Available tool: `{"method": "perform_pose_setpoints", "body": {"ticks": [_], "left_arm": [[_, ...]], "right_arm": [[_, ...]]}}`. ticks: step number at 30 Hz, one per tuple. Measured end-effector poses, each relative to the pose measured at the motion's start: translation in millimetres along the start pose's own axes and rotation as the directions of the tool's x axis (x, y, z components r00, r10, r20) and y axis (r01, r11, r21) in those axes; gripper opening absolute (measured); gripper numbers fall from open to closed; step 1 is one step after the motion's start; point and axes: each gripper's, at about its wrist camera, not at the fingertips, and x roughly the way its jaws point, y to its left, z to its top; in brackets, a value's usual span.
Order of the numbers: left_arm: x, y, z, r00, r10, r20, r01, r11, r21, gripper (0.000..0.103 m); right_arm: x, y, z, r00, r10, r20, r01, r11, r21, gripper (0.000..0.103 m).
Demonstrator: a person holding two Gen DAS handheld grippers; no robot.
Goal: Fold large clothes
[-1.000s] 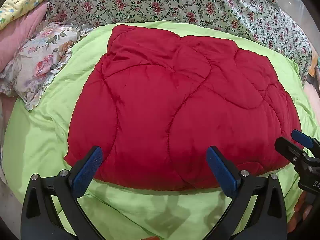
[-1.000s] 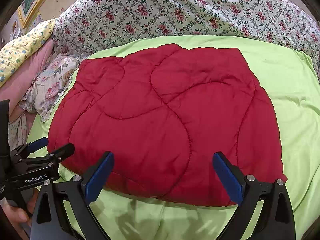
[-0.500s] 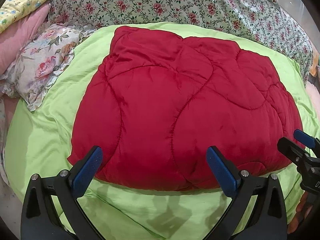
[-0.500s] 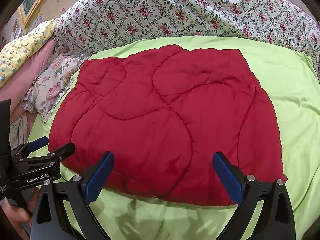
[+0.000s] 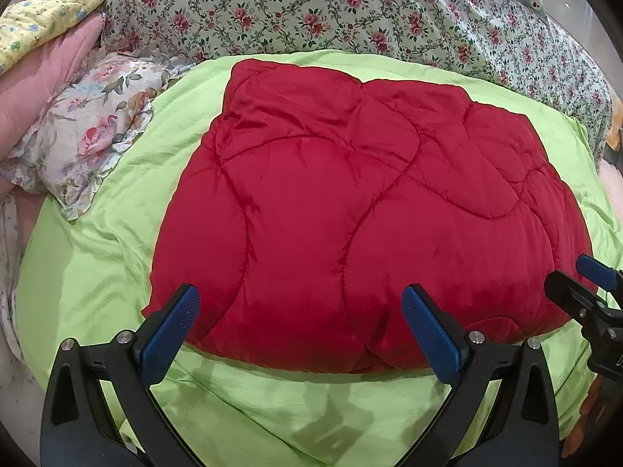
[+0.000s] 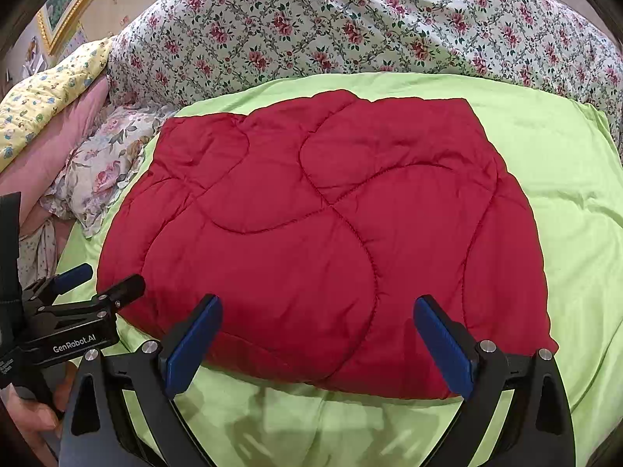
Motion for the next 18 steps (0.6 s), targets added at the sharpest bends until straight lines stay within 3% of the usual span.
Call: {"method": "perform_pose_setpoints", "body": {"ticks": [18], "left_arm": [[-2.7,-2.0,0.0,1.000,-0.003,0.001,0.003,1.000,0.003,0.103]], "right_arm": [[-2.5,0.3,0.6,1.000,0.003,0.001,-0.003,1.000,-0.005,0.099]]}}
